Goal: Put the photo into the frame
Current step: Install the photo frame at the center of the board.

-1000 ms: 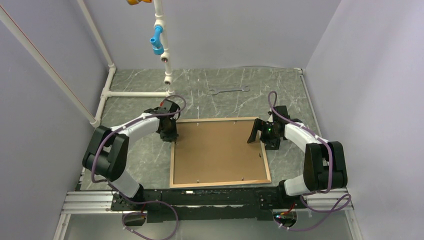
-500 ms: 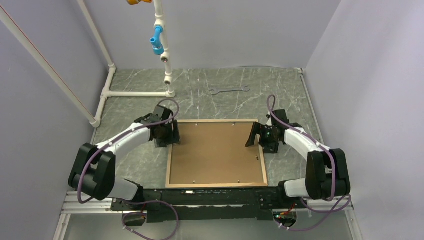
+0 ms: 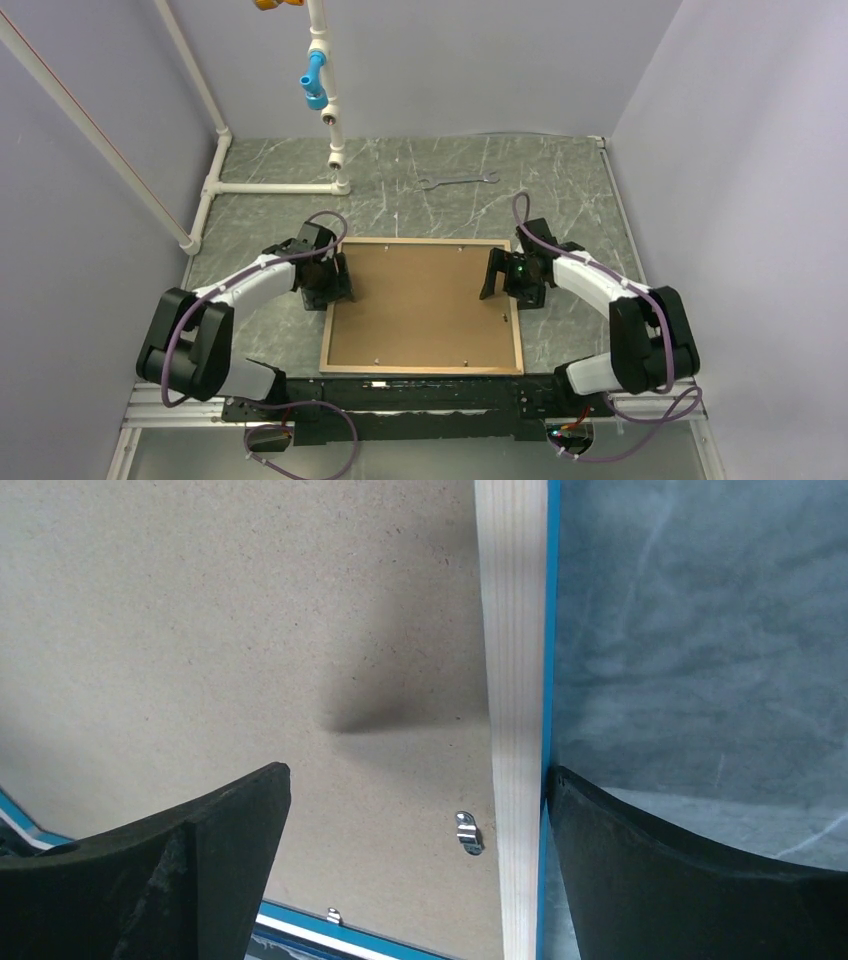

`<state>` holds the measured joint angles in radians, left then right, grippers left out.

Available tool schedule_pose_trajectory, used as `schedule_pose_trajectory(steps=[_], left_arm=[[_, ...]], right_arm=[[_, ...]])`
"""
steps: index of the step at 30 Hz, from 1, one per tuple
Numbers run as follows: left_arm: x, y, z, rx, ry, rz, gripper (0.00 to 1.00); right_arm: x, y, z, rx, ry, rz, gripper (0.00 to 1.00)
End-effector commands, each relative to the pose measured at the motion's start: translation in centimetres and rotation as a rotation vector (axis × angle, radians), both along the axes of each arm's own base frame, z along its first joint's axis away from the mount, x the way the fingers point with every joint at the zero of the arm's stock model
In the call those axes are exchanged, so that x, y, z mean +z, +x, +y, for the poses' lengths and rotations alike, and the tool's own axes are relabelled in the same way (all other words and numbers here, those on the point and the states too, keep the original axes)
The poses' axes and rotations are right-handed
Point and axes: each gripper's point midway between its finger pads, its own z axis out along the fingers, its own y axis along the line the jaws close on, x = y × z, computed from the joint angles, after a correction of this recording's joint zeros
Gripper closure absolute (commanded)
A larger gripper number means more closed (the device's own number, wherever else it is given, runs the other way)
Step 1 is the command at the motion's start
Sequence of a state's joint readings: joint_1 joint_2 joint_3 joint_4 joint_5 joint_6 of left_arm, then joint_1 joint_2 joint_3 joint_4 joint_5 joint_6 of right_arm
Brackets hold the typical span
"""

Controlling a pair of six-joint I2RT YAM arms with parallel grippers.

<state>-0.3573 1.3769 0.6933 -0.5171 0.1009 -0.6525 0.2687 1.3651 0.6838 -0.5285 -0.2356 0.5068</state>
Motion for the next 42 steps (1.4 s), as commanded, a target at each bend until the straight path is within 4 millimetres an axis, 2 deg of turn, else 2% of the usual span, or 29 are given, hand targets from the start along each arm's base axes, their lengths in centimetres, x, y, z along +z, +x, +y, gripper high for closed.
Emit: schedule_pose_trajectory(steps=[1,5,8,13,20,26,32,42], left_arm=[[1.7,3.5,-1.8,-0.012,-0.101,-0.063,0.31],[2.2,5.0,-1.0,0.004,-0.1,-0.064,0.3],[1.4,4.7,-0.3,0.013,-0.07,-0.04,0.3],[0.4,2.7,2.0,0.083,0.031,-0.005,0.29],[1.8,0.2,4.4,0.204,0.085,-0.055,0.27],[3.1,-0.2,4.8,0.207,0.094,-0.083,0.26],[2.1,-0.5,4.5,0.184,0.082,-0.059,0.26],[1.6,-0.2,4.0,0.147,0.06,-0.069,0.28]], right_arm=[[1.8,2.8,5.3,0.051,0.148,-0.035,0.0],[2.5,4.7,6.4,0.064,0.153,-0.052,0.0],[2.9,5.1,6.4,0.07,0.144,-0.057,0.0],[2.8,3.9,5.0,0.081,0.085,-0.066,0.0],[2.7,1.1,3.0,0.088,0.016,-0.072,0.0],[1.6,-0.7,1.9,0.104,-0.08,-0.048,0.0],[0.6,-1.7,1.6,0.115,-0.174,-0.032,0.01],[0.1,-0.9,0.3,0.103,-0.327,-0.075,0.1]])
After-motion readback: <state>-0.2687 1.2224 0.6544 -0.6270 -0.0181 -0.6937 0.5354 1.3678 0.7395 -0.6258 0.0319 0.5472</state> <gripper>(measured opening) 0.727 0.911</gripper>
